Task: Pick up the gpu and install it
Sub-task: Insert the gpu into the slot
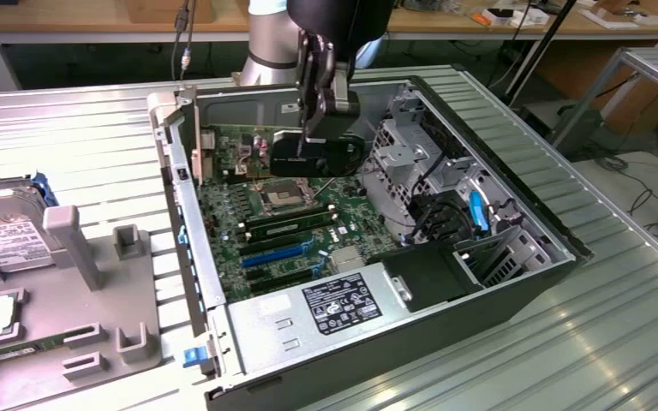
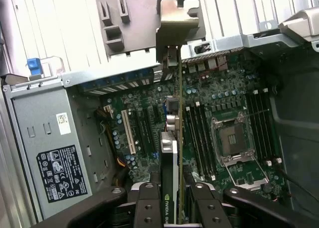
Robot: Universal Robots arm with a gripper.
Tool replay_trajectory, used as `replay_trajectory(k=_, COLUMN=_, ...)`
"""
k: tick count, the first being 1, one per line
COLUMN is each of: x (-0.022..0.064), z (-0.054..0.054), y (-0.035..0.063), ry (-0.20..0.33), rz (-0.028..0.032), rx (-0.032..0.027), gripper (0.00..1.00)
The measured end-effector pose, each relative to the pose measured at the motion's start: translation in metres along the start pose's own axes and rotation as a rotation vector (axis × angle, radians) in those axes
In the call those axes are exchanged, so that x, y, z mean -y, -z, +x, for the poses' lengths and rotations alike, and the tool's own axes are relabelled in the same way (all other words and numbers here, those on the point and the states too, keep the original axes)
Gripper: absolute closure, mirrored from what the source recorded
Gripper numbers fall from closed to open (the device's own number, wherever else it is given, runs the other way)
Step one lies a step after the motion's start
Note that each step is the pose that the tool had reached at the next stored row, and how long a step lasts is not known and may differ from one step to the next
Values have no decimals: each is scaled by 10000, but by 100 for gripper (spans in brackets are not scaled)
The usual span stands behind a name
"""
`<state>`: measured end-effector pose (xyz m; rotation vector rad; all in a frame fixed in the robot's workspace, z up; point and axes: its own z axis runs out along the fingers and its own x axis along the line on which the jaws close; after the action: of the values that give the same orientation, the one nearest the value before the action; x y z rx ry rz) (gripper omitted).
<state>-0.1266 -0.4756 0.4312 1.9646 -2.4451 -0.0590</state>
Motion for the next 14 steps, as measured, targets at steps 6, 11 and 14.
replay_trajectory(k=6, x=0, z=0, y=0, ry=494, rz=-10, rx=-16, gripper=73)
replay_trajectory(k=11, x=0, z=0, y=0, ry=860, rz=-17, rx=-28, gripper=73)
replay_trajectory(k=14, x=0, z=0, y=0, ry=1028, rz=-20, rx=-33, gripper=73)
